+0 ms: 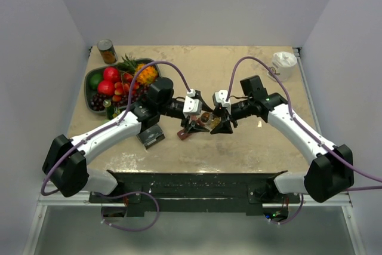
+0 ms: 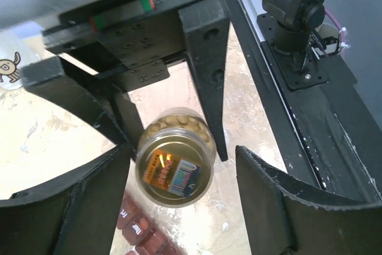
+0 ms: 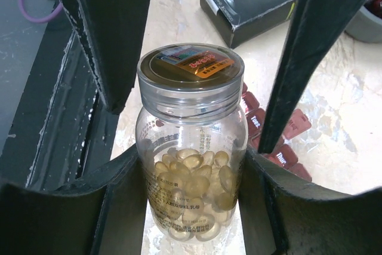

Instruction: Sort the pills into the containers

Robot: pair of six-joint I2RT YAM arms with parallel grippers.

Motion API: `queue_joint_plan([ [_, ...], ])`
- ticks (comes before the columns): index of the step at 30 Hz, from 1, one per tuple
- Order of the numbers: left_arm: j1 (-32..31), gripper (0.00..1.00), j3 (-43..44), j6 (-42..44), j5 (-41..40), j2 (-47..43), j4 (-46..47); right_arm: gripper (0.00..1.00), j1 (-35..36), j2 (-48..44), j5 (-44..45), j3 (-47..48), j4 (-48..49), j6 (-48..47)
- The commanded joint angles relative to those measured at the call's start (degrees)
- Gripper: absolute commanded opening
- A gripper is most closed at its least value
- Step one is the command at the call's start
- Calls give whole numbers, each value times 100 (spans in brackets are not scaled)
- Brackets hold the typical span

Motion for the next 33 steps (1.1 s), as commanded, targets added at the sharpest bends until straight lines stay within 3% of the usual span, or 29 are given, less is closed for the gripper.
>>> queue_joint_plan([
  [1,2,73,50,-73,-47,-240,407,3,21,-183,24,-90,139,-43],
  [7,2,66,-153,-276,-223,-408,628,3,21,-201,33,-143,183,1],
  [12,-7,48,-118,-276,-223,-311,497,3,21,-192,15,-134,192,36],
  [17,-7,48,-48,-145,-355,-311,224,3,21,-192,24,-151,244,97],
  [22,-7,59,-39,-118,-486,-328,40,2,29,-183,68,-169,323,168],
  [26,-7,59,-48,-118,-539,-355,-31,2,21,-183,68,-178,324,185],
  [28,-7,53,-39,-162,-513,-364,-22,2,12,-174,68,-187,341,203],
  [33,-7,3,-178,-881,-688,-460,555,2,21,-200,208,-265,481,361],
])
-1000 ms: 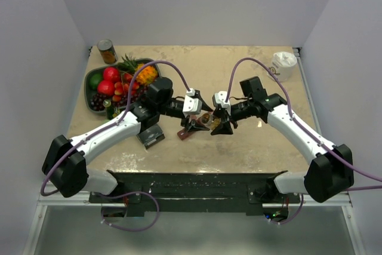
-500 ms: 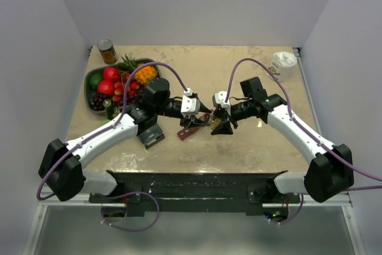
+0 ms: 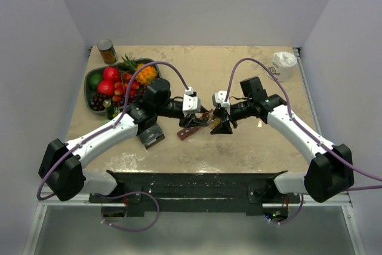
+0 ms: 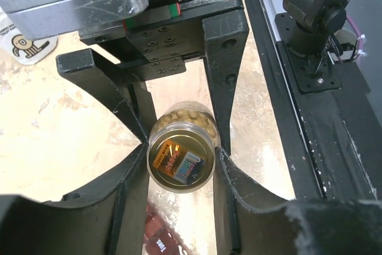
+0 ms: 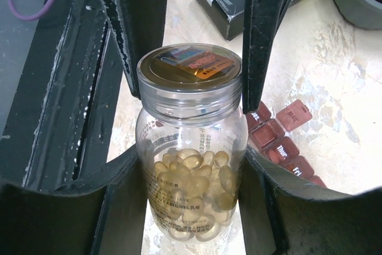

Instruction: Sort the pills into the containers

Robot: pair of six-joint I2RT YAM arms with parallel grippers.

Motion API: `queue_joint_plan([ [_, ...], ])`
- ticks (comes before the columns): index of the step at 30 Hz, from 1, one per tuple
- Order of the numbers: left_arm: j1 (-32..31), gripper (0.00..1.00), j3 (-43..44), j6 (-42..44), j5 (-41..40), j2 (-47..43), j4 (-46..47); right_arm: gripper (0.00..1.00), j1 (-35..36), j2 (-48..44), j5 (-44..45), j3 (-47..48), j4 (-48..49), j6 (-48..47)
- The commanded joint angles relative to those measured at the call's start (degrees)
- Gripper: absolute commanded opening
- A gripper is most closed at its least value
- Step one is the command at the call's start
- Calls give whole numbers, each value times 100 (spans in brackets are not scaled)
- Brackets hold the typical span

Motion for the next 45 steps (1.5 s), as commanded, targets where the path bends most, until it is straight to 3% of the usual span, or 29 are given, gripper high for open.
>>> queue_joint_plan([
  [1,-3,0,-122,-1025,-240,-222,776,2,16,-209,84,-93,335,227],
  [6,-3,0,-245,-2802,-1433,-345,804,0,7,-349,672,-348,923,860],
  [12,-20,0,-1009,-6052,-3295,-591,1033,0,-1,-412,1507,-612,1698,1449],
  [13,-29,0,-1054,-6884,-3352,-574,1015,0,7,-403,1560,-638,1811,1493],
  [16,-82,0,-1011,-8038,-3510,-503,742,0,7,-376,1710,-638,1909,1599],
  [19,-161,3,-1055,-8744,-3608,-495,953,0,7,-368,1719,-656,1944,1652],
  [20,-170,15,-1020,-8781,-3573,-477,962,0,-10,-376,1719,-673,1953,1660],
  [25,-135,45,-966,-8361,-3599,-591,856,0,-54,-429,1675,-735,1997,1661],
  [26,-91,58,-1001,-8282,-3599,-652,909,0,-63,-429,1640,-752,1988,1643],
  [32,199,97,-1449,-7491,-3231,-1127,1409,0,-80,-455,1421,-761,1927,1564],
  [35,313,99,-1590,-6693,-2914,-1390,1507,0,-98,-464,1307,-752,1848,1459],
  [40,340,99,-1617,-4805,-3045,-1953,804,0,-133,-473,1078,-708,1576,1221],
  [45,340,99,-1573,-3309,-2361,-2357,532,0,-125,-429,815,-673,1382,958],
])
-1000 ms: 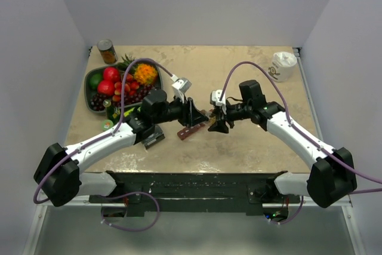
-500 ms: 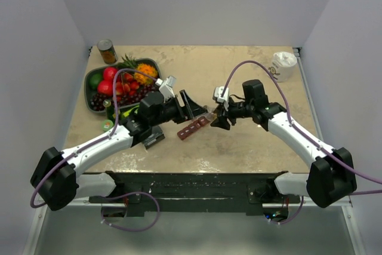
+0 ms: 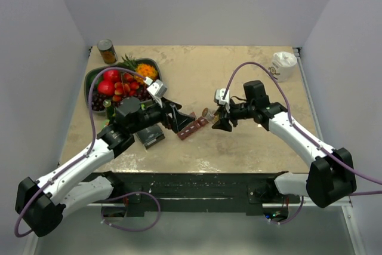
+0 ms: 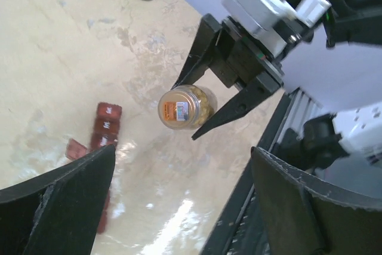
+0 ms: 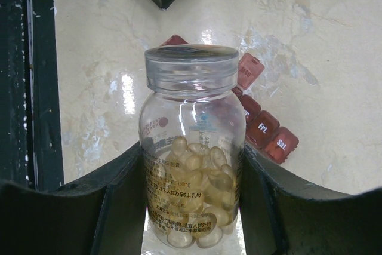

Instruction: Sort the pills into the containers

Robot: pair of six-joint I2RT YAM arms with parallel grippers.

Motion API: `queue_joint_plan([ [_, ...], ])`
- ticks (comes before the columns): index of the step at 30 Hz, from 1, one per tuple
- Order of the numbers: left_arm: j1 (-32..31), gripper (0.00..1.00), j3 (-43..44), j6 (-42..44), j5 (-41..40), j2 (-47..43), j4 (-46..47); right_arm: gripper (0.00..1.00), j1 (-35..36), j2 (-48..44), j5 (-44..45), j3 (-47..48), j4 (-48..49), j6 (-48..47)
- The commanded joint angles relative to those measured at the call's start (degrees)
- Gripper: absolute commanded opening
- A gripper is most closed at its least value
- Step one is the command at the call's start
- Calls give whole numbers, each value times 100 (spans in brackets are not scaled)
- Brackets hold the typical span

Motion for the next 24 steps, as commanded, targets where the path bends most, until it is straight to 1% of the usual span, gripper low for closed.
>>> queue_joint_plan([
  [1,40,99,12,2374,635,-336,-172,0,-19,-165,-467,116,-231,-360],
  [2,32,99,-84,2780,809,-432,-164,0,-20,-165,-502,116,-275,-448],
  [3,40,99,-163,3272,1342,-468,-147,0,-11,-165,-581,116,-310,-492],
  [4,41,99,-260,4242,1495,-512,-138,0,-19,-165,-608,116,-372,-536],
  [5,32,99,-548,4618,1584,-582,-42,0,-20,-165,-634,125,-407,-615],
  [6,32,99,-699,4917,1767,-617,307,0,-20,-156,-669,125,-451,-677],
  [7,23,99,-840,5442,1865,-626,485,0,-11,-165,-730,125,-530,-782],
  [8,23,99,-1024,5587,1909,-600,887,0,-19,-156,-757,116,-548,-817],
  [9,32,99,-1043,5858,2014,-539,978,0,-20,-156,-775,107,-574,-853],
  [12,32,99,-754,6403,2251,-170,813,0,-20,-138,-827,90,-627,-958],
  [15,32,99,-350,6625,2375,225,583,0,-28,-121,-863,90,-680,-1029],
  [24,32,98,37,6705,3008,841,645,0,-20,-112,-942,98,-776,-1143],
])
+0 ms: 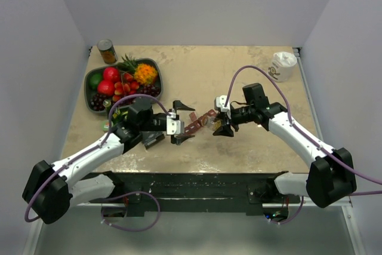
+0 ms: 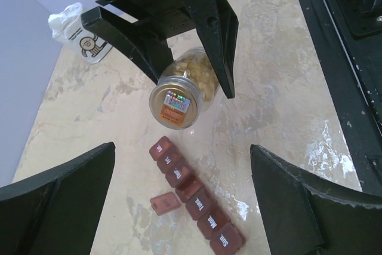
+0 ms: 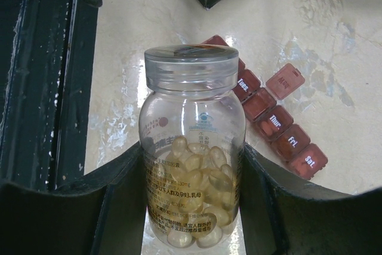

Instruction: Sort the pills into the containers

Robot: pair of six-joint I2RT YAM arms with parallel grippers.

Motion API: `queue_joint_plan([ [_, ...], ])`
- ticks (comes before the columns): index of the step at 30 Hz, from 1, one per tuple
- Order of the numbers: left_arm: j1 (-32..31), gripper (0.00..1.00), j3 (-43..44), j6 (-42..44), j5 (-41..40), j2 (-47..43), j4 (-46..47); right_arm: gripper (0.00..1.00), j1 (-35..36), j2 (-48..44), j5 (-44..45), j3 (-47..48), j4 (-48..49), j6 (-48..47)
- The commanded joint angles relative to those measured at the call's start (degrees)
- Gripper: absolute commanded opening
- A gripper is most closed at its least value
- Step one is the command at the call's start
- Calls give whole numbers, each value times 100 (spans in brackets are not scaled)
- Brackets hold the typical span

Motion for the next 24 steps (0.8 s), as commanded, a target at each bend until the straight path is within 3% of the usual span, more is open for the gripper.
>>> queue_joint_plan([
  [1,10,98,363,314,615,321,304,0,-15,-103,-299,98,-55,-186],
  [14,-386,91,786,279,343,1051,523,0,-15,-129,-334,90,-82,-203],
  [24,-394,69,1146,41,404,1482,418,0,-15,-121,-343,81,-82,-212],
])
